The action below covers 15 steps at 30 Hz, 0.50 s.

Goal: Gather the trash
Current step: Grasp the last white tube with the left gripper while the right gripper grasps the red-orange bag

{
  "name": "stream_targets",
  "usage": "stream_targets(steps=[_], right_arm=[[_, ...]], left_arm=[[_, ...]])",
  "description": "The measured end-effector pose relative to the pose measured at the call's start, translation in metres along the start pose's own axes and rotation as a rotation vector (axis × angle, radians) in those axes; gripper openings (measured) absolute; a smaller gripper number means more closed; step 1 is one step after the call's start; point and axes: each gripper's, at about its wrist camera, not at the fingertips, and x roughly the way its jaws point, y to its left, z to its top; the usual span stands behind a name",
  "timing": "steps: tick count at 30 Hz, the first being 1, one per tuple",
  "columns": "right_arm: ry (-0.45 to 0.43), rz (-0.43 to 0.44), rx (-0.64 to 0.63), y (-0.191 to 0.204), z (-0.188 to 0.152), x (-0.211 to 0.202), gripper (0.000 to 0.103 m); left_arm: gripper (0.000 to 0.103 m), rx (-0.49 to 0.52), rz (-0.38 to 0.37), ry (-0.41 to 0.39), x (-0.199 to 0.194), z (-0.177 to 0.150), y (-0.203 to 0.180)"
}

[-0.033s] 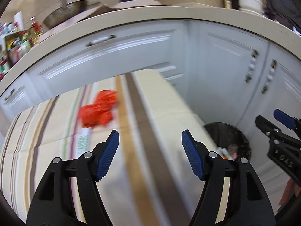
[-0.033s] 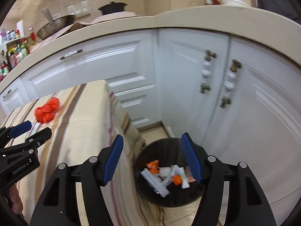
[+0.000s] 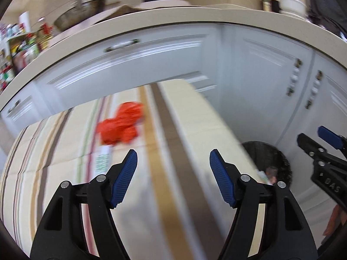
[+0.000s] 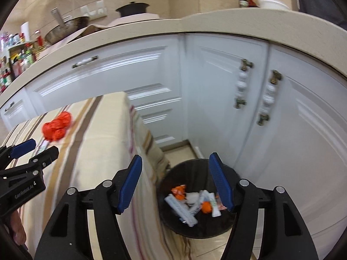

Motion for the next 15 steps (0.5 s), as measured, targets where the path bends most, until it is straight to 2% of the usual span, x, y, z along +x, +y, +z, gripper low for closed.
stream_targets(steps=[9,12,15], right_arm=[[0.01,0.073,-0.082,0.057,0.002,0.001,0.065],[0.01,0.086,-0.107,0.072,0.004,0.001,0.067],[0.013,0.094,-0.124,0.082,0.005,0.001,0.067]], left_arm=[[0.068,-0.11,0.129,0.061,0.02,-0.021,0.076],[0.068,-0.136,0.137,0.088,0.028,-0.024,0.094],[0.067,-0.164,0.111,0.121,0.036,-0.024,0.106]])
